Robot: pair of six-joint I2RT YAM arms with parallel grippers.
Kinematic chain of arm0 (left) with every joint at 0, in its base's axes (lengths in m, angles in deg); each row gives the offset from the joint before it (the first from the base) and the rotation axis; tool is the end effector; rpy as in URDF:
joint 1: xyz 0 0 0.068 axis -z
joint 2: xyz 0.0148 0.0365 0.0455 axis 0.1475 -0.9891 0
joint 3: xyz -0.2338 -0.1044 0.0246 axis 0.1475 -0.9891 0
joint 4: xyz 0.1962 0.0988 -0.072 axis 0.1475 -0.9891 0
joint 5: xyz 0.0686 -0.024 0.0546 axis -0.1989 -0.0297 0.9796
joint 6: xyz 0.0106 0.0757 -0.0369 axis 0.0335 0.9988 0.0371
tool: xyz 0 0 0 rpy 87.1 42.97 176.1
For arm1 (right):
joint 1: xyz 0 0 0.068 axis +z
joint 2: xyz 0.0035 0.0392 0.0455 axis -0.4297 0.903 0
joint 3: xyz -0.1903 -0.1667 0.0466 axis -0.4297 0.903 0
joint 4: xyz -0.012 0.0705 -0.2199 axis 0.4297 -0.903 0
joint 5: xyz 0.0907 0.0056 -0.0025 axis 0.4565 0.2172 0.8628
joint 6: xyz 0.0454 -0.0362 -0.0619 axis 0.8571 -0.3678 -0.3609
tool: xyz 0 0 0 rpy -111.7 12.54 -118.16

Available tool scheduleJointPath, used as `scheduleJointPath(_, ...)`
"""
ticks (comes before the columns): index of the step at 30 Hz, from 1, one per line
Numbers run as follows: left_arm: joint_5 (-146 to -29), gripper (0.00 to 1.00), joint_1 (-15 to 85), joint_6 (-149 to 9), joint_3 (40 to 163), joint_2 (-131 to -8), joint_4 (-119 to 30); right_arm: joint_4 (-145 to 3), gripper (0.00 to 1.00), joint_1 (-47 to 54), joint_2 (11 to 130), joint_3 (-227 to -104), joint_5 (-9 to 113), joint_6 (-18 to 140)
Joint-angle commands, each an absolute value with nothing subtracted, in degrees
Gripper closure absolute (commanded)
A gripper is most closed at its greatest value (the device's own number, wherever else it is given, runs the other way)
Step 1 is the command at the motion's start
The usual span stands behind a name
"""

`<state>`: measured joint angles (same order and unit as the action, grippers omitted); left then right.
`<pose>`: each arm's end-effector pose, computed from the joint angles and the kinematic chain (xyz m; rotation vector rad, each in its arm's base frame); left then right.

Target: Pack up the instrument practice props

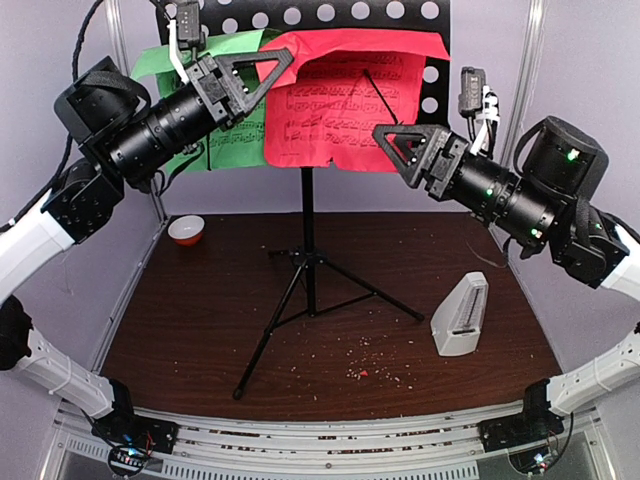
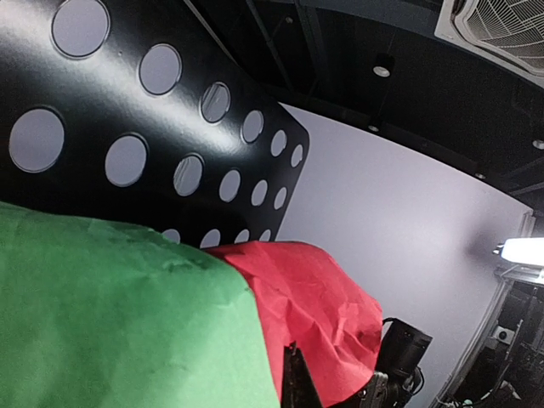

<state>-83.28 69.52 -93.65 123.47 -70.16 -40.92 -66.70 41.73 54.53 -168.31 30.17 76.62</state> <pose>0.1299 -0.2451 0.5385 0.3541 1.2434 -1.5098 0.1139 0.2235 0.4873 -0.3070 1.3478 1.1698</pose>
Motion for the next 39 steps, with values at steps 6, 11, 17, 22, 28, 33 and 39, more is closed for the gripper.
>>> scheduleJointPath(6,-84.4,1.0,68.3,-94.4,125.2,-70.8,-38.8,-69.6,0.36,41.7,56.0,-174.9,25.7,75.4)
scheduleJointPath(11,-85.1,1.0,68.2,-94.7,125.5,-71.3,-38.7,-72.8,0.36,41.5,58.6,-179.4,23.6,75.5)
scheduleJointPath(17,-85.8,1.0,68.1,-95.1,125.5,-71.5,-38.3,-79.2,0.42,41.3,63.6,-187.3,21.6,75.9)
scheduleJointPath(22,-85.9,1.0,68.1,-95.2,125.5,-71.4,-38.4,-83.0,0.48,40.6,67.2,-192.3,20.8,76.8)
scheduleJointPath(28,-86.1,1.0,68.1,-95.3,125.5,-71.5,-38.6,-82.4,0.6,40.1,68.3,-192.8,20.0,77.0)
scheduleJointPath(33,-86.2,1.0,68.1,-95.4,125.5,-71.4,-38.4,-78.2,0.9,40.0,67.1,-189.5,20.8,75.9)
scheduleJointPath(39,-85.7,1.0,68.1,-95.2,125.6,-71.4,-38.4,-72.2,1.0,39.7,63.7,-182.6,22.6,73.0)
